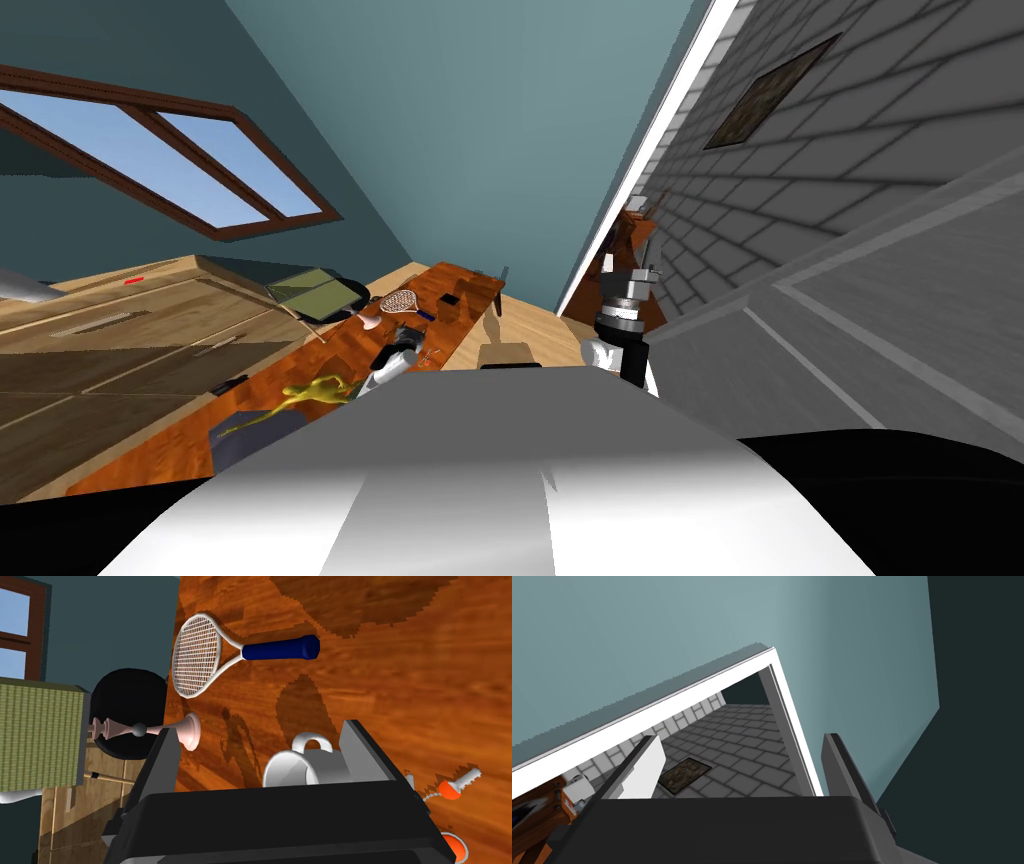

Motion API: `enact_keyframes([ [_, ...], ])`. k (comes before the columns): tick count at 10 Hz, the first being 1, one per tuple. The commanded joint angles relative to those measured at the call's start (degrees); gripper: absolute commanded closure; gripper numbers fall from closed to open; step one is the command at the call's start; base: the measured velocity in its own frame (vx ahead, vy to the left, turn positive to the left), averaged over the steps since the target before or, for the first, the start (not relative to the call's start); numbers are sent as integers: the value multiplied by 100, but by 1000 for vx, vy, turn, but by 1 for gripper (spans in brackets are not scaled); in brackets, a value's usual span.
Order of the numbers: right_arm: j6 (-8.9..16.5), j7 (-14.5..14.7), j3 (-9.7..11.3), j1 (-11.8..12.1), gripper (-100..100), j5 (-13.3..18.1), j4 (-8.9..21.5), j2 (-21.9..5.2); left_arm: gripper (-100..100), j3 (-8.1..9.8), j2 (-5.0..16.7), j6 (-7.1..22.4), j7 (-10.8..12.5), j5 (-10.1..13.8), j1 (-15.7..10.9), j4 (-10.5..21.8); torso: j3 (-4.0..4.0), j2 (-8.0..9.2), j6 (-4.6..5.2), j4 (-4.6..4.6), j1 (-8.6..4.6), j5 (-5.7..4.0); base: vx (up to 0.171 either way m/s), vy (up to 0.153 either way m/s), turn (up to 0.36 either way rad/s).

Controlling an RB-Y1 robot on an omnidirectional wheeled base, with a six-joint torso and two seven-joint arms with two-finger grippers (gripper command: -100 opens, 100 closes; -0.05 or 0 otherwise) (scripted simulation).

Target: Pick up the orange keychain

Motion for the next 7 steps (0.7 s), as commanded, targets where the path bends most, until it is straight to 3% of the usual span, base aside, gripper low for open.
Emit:
enact_keyframes([
  [1,0,0,0,0,0,0,0,0,-100,56,16,136,60,59,-68,286,0,0,0,0,0,0,-31,48,-120],
  [2,0,0,-1,1,0,0,0,0,-100,145,42,337,161,182,-185,459,1,1,-5,0,0,1,-43,50,-177],
  [4,0,0,-1,1,0,0,0,0,-100,145,42,337,161,182,-185,664,3,4,-6,0,2,1,-21,38,-50],
  [7,0,0,-1,1,0,0,0,0,-100,311,74,721,341,415,-416,1205,-2,-4,-5,-1,-3,0,-17,44,-150],
])
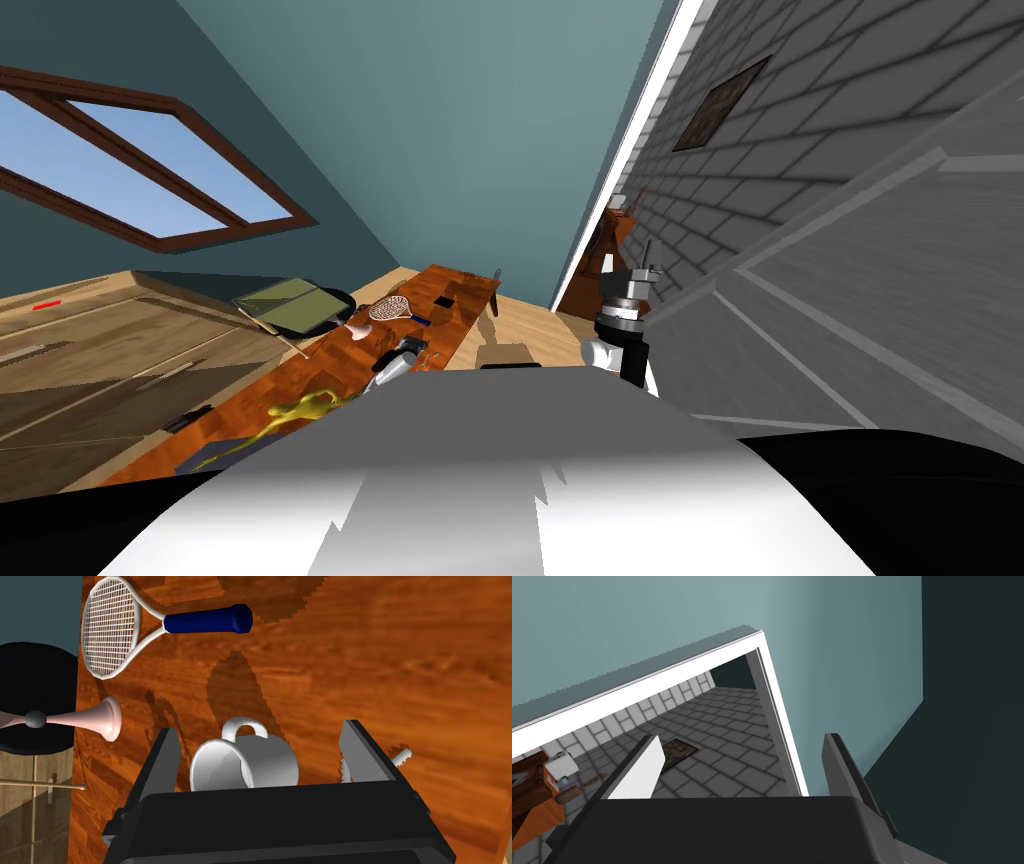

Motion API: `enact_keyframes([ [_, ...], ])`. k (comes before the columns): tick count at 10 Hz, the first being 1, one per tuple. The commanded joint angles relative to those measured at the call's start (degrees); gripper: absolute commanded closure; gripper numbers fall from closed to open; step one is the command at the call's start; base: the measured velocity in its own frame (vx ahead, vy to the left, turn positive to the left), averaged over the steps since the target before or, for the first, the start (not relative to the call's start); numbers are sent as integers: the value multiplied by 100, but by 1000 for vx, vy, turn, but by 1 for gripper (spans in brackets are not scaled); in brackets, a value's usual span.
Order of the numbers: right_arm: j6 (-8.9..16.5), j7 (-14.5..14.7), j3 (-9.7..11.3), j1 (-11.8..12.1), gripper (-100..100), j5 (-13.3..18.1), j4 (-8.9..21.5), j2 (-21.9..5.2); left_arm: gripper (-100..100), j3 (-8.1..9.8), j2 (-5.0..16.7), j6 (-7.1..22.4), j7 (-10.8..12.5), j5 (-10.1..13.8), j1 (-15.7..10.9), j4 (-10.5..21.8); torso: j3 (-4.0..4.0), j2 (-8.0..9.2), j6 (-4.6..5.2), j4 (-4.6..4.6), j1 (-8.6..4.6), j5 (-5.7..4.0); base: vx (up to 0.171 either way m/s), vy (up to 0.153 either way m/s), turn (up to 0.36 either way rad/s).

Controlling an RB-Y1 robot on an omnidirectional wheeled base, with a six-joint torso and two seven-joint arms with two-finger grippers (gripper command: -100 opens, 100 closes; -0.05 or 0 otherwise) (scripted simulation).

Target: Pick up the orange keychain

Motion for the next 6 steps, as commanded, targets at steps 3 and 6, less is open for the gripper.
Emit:
enact_keyframes([
  [3,0,0,0,0,0,0,0,0,-100,98,40,278,138,191,-169,634,2,4,-1,1,3,1,-29,61,-117],
  [6,0,0,0,1,0,0,0,0,-100,242,54,612,274,396,-384,1130,2,3,-3,1,0,1,-32,62,-123],
])
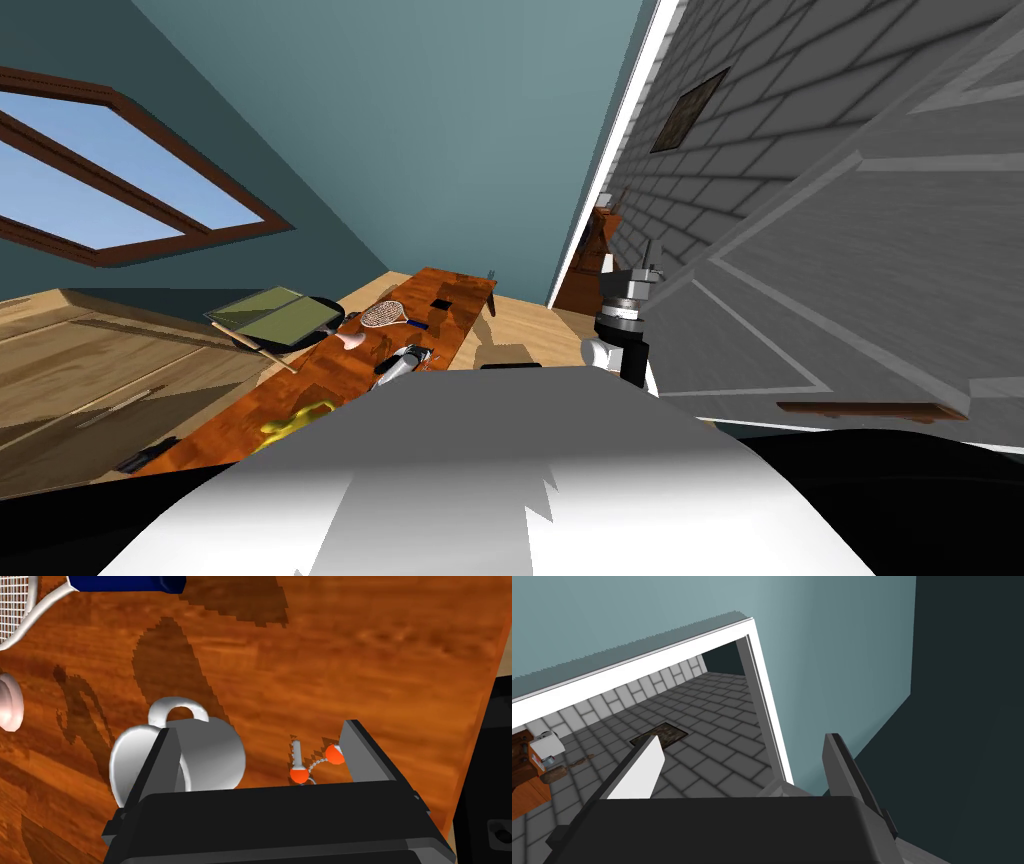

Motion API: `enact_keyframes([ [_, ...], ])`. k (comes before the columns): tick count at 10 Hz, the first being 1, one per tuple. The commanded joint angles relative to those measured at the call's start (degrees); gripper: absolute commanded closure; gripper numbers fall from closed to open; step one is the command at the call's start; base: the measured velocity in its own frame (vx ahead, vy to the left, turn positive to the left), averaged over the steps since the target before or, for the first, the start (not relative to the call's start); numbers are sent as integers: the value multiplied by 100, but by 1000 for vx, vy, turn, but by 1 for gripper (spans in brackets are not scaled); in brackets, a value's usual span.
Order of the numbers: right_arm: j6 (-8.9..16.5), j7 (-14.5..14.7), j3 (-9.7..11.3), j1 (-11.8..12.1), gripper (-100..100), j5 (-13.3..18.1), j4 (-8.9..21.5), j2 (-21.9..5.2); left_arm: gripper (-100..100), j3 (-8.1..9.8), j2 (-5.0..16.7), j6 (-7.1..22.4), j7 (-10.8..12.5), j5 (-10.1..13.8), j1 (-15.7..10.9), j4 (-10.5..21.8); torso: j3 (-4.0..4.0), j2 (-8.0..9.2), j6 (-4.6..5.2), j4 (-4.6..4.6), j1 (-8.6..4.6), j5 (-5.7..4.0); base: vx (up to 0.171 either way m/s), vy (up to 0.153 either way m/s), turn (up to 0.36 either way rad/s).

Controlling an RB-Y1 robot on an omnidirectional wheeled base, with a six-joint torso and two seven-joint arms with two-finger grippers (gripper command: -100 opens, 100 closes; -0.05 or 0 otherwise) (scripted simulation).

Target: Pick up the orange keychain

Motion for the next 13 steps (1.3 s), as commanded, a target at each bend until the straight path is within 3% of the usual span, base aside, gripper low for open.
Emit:
enact_keyframes([
  [1,0,0,0,0,0,0,0,0,-100,14,13,76,28,81,-53,286,0,0,0,0,0,0,-30,64,-77],
  [5,0,0,0,0,0,0,0,0,-100,144,34,369,139,263,-252,919,1,2,-1,0,1,0,-33,66,-92],
  [7,0,0,0,0,0,0,0,0,-100,260,66,619,228,421,-429,1440,0,0,-2,0,-1,0,-40,78,-141],
  [9,0,0,-1,1,0,0,0,0,-100,260,66,619,228,421,-429,1440,0,0,-5,0,5,1,-18,56,-8],
  [11,0,0,0,1,0,0,0,0,-100,358,109,824,300,553,-580,1873,-5,-9,-3,-2,-10,-2,-27,54,-113],
  [13,0,0,0,1,0,0,0,0,-100,399,132,910,329,609,-644,2055,-1,-2,-5,-1,-3,0,-28,55,-53],
])
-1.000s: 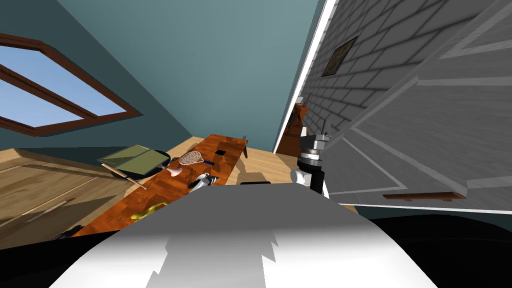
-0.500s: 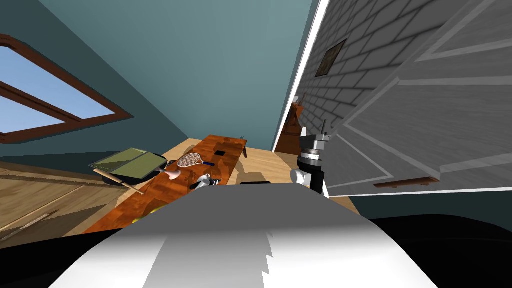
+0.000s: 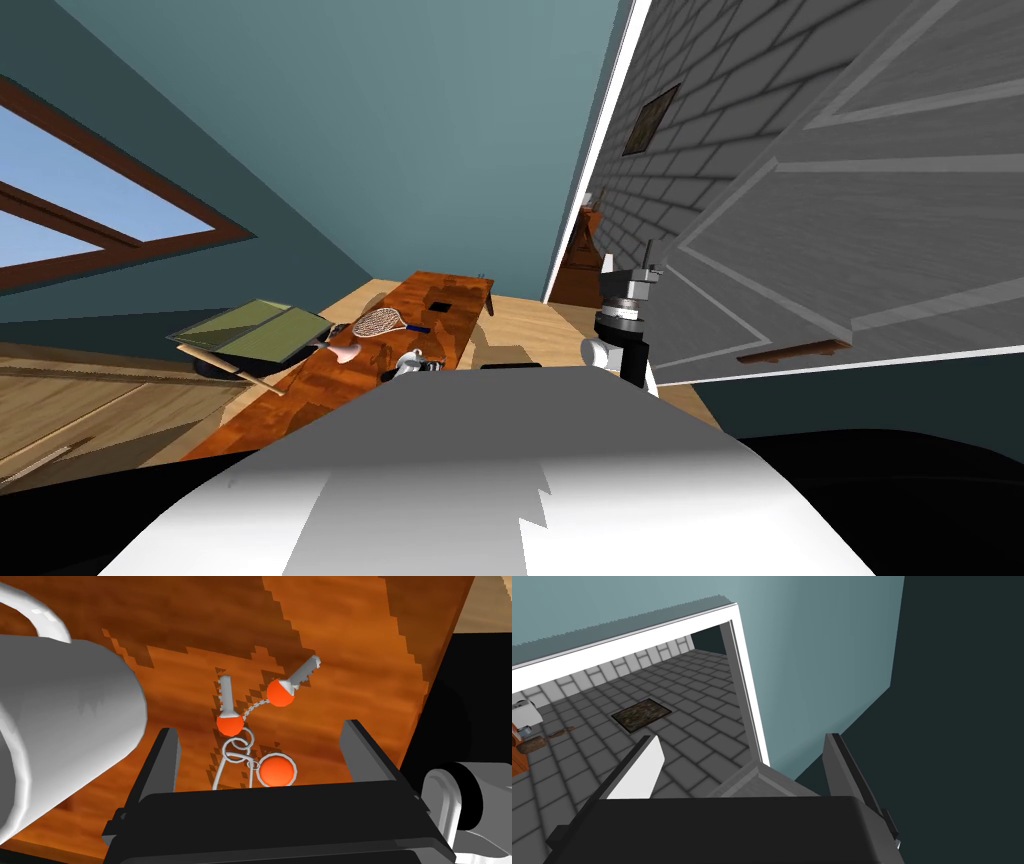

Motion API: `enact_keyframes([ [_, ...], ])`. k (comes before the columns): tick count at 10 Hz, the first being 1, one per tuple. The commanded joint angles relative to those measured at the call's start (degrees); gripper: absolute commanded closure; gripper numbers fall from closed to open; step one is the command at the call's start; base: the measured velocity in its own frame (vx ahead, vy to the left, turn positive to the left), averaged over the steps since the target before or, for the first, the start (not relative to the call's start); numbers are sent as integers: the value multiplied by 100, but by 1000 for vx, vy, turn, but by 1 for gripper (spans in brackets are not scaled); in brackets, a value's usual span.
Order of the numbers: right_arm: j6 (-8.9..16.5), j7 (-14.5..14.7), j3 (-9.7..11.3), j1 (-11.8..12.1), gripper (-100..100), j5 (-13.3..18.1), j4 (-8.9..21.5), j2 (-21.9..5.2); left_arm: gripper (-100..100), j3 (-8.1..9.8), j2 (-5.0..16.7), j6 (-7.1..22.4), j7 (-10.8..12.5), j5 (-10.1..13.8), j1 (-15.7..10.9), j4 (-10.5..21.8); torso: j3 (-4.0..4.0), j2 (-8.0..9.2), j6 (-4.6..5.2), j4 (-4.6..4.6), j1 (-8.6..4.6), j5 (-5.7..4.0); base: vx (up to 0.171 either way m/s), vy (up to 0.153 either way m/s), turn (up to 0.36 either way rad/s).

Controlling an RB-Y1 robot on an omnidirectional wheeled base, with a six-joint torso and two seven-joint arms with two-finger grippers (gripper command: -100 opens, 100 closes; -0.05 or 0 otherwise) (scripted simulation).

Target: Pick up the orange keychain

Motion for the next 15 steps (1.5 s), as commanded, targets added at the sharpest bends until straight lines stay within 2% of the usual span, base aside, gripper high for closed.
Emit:
enact_keyframes([
  [1,0,0,0,0,0,0,0,0,-100,13,-53,143,211,-195,91,-193,0,0,0,0,0,0,-19,43,-37],
  [2,0,0,0,0,0,0,0,0,-100,13,-53,143,211,-195,91,-193,0,-1,-2,0,-4,-1,-8,18,1],
  [3,0,0,0,1,0,0,0,0,-100,77,-3,283,257,-106,-11,102,-2,-5,-2,-1,-13,-2,-28,51,-118],
  [4,0,0,0,0,0,0,0,0,-100,77,-3,283,257,-106,-11,102,0,0,1,0,-4,-1,-35,67,-61],
  [5,0,0,0,0,0,0,0,0,-100,117,39,376,285,-47,-77,296,2,3,-2,1,2,0,-25,85,-52],
  [6,0,0,0,0,0,0,0,0,-100,127,52,403,293,-31,-96,352,1,1,-1,0,10,2,-6,104,-51],
  [7,0,0,-1,1,0,0,0,0,-100,108,39,396,334,-80,-71,261,-3,-5,-2,-1,17,3,0,48,-14],
  [8,0,0,0,1,0,0,0,0,0,110,42,404,338,-77,-75,274,-5,-9,-2,-2,0,1,-1,9,1],
  [9,0,0,0,1,0,0,0,0,-100,112,-114,210,338,-102,-61,316,-5,-10,-2,-2,-14,-2,13,61,-43],
  [11,0,0,0,1,0,0,0,0,-100,113,-166,145,326,-111,-56,394,-9,-17,-1,-4,6,2,14,69,-27],
  [12,0,0,0,1,0,0,0,0,-100,113,-166,145,338,-111,-56,331,-8,-14,-3,-3,0,1,1,21,13],
  [13,0,0,0,1,0,0,0,0,-100,115,-323,-49,339,-135,-43,375,-7,-12,-2,-2,-12,-2,6,57,-40],
  [14,0,0,0,1,0,0,0,0,-100,115,-323,-49,339,-135,-43,375,-7,-13,0,-3,-2,0,12,59,-33],
  [15,0,0,0,1,0,0,0,0,-100,117,-479,-243,340,-160,-29,419,-8,-14,-2,-3,-2,0,23,81,-31],
])
